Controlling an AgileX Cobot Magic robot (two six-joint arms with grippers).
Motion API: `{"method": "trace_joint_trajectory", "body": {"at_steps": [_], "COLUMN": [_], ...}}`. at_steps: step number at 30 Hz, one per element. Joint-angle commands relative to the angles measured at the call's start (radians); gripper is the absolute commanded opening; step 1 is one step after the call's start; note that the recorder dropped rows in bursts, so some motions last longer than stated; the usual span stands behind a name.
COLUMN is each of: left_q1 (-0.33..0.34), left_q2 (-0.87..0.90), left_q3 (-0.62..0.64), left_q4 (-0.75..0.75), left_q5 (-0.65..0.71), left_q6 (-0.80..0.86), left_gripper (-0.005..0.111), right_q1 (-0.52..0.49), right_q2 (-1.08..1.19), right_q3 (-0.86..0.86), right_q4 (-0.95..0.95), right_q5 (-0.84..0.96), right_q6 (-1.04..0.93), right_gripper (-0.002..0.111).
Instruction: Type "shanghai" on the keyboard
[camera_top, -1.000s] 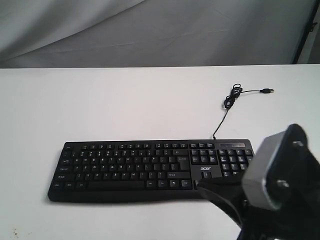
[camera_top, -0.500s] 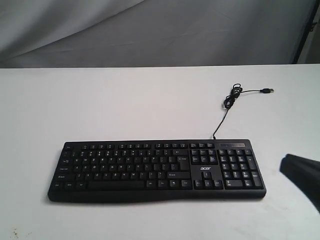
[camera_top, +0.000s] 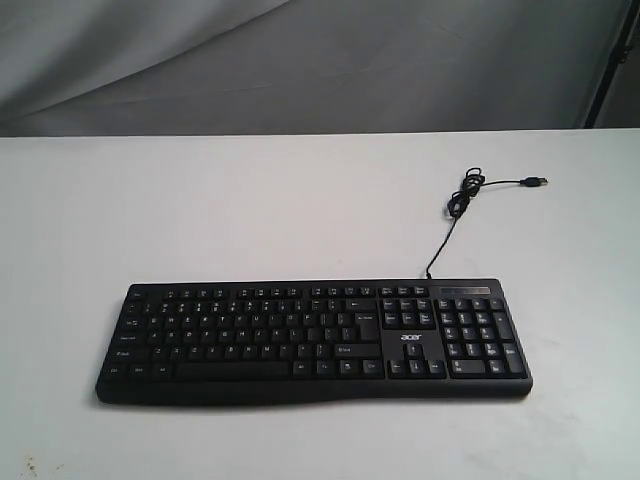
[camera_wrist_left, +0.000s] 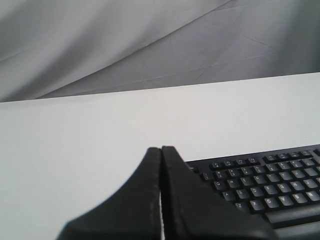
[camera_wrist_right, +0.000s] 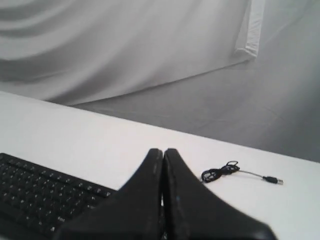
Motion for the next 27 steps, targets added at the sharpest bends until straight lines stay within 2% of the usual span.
{"method": "trace_joint_trajectory", "body": {"at_steps": [1,14,27], "left_q1": [-0.004,-0.004,-0.004], "left_q2": [-0.003,-0.003,-0.003], "left_q3": [0.004,0.004,0.004], "left_q4": [0.001,0.001,0.001], "left_q5": [-0.005,-0.005,-0.005], "left_q6": [-0.003,-0.003,-0.003], "left_gripper": [0.0,0.0,0.0], "right_q1": [-0.011,-0.011,-0.011], "right_q2": [-0.007,-0.007,-0.007], "right_q3": [0.008,0.011,0.062], "right_q4": [-0.007,-0.132,-0.149], "right_q5": [0.078,0.267,0.229], "right_q6": [-0.01,-0.017,-0.017], "right_gripper": [0.0,0.0,0.0]}}
